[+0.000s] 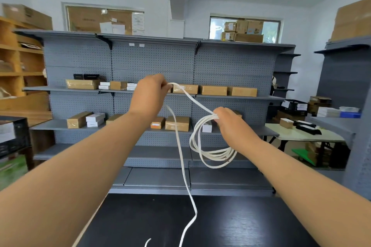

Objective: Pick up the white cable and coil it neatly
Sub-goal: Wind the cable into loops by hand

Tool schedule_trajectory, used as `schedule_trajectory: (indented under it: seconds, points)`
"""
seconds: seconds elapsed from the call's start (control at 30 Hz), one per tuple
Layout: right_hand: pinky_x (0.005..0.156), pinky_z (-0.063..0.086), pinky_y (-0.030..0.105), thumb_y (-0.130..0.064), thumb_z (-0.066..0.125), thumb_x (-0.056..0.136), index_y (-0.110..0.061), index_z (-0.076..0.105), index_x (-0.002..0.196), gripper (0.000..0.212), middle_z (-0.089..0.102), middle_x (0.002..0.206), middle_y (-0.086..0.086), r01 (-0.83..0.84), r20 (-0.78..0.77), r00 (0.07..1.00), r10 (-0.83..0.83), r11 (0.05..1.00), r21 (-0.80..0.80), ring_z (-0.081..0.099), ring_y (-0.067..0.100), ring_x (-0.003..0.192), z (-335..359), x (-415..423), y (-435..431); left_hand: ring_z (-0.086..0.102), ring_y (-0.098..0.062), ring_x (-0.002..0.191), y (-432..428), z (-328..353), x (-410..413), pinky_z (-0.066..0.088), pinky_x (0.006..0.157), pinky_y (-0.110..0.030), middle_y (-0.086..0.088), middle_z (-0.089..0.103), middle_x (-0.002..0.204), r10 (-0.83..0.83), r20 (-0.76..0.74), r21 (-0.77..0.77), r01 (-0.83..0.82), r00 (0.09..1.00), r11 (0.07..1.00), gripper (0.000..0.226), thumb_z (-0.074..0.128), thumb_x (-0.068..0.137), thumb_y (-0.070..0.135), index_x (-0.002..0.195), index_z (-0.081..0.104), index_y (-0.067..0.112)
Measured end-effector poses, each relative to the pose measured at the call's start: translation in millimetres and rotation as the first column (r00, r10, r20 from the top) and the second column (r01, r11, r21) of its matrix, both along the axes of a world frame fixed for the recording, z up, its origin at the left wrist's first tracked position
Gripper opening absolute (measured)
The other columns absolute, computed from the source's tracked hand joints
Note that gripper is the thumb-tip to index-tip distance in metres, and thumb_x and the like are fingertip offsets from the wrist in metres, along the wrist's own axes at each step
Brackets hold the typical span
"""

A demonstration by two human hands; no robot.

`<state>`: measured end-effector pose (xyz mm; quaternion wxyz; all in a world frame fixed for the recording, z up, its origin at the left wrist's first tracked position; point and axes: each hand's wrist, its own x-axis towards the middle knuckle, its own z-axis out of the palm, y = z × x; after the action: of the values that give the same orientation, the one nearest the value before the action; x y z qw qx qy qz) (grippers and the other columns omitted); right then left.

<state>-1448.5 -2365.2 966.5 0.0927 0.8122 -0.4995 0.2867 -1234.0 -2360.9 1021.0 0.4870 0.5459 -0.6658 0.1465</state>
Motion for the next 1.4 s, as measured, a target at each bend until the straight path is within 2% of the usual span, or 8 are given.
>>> schedule_trajectory:
  seconds: [0.2,0.37,0.47,0.57,0.73,0.93,1.1,1.4]
  points:
    - [0.054,0.023,0.031,-0.014,0.031,0.098,-0.016,0.034,0.086,0.012,0.030,0.072,-0.004,0.061,0.027,0.998,-0.061,0.998,0.006,0.033,0.018,0.067,6,-12,-4,0.045,-0.015,0.057,8,5,4,0.032,0.050,-0.027,-0.001,0.055,0.063,-0.180,-0.006,0.343,0.172,0.984,0.924,0.034,0.070,0.081,0.030,0.063,0.045,0.014]
    - [0.060,0.027,0.035,-0.013,0.030,0.097,-0.017,0.030,0.081,0.017,0.031,0.075,0.001,0.052,0.025,0.998,-0.052,0.998,0.021,0.035,0.022,0.069,12,-11,2,0.055,-0.030,0.080,12,4,7,0.037,0.064,-0.035,-0.011,0.055,0.088,0.260,0.623,-0.050,-0.294,0.738,0.954,0.006,0.057,0.089,0.008,0.092,0.053,0.006]
    - [0.060,0.037,0.040,-0.002,0.035,0.091,-0.016,0.034,0.089,0.014,0.035,0.082,0.003,0.055,-0.124,0.991,-0.058,0.998,-0.031,0.042,0.024,0.069,8,5,8,0.060,-0.030,0.092,10,-12,0,0.043,0.070,-0.035,-0.009,0.057,0.090,0.295,0.726,0.125,-0.541,0.621,0.831,0.014,0.052,0.083,-0.004,0.091,0.058,0.005]
    - [0.057,0.036,0.041,0.002,0.034,0.089,-0.014,0.037,0.090,0.016,0.037,0.082,0.005,0.027,-0.139,0.990,-0.031,0.999,-0.036,0.044,0.026,0.067,2,12,7,0.053,-0.026,0.079,-9,-33,4,0.043,0.068,-0.032,-0.003,0.048,0.069,0.169,0.532,0.498,-0.468,0.830,0.730,0.008,0.055,0.089,0.007,0.090,0.062,0.002]
    - [0.052,0.028,0.033,-0.001,0.034,0.092,-0.012,0.040,0.095,0.013,0.037,0.081,0.003,0.064,-0.122,0.990,-0.065,0.998,-0.013,0.046,0.027,0.071,-14,4,1,0.050,-0.021,0.056,-17,-41,8,0.036,0.047,-0.026,-0.005,0.049,0.055,0.174,0.041,0.593,-0.164,0.984,0.788,0.043,0.052,0.093,0.030,0.058,0.041,0.007]
    - [0.055,0.030,0.033,-0.010,0.031,0.097,-0.014,0.041,0.093,0.011,0.040,0.081,0.003,0.085,0.051,0.995,-0.086,0.996,0.010,0.043,0.024,0.070,-13,-2,2,0.052,-0.020,0.066,-7,-55,-7,0.036,0.053,-0.027,-0.007,0.056,0.074,0.028,-0.042,0.523,-0.002,0.999,0.852,0.019,0.041,0.098,0.019,0.093,0.053,0.004]
    - [0.061,0.030,0.033,-0.005,0.032,0.096,-0.007,0.046,0.102,0.016,0.045,0.088,0.007,0.099,0.208,0.973,-0.098,0.995,0.006,0.046,0.027,0.078,-11,-3,8,0.052,-0.016,0.060,1,-81,-22,0.043,0.058,-0.027,-0.003,0.059,0.078,-0.226,-0.566,0.455,0.529,0.793,0.716,0.024,0.034,0.099,0.012,0.094,0.057,0.014]
    - [0.067,0.034,0.034,-0.012,0.031,0.099,-0.005,0.047,0.103,0.018,0.048,0.092,0.009,0.087,0.490,0.870,-0.063,0.996,-0.026,0.044,0.024,0.082,-18,-7,11,0.049,-0.020,0.111,24,-95,-49,0.033,0.091,-0.022,-0.006,0.056,0.117,-0.337,-0.456,0.385,0.524,0.824,0.759,0.045,0.025,0.100,0.040,0.115,0.058,0.015]
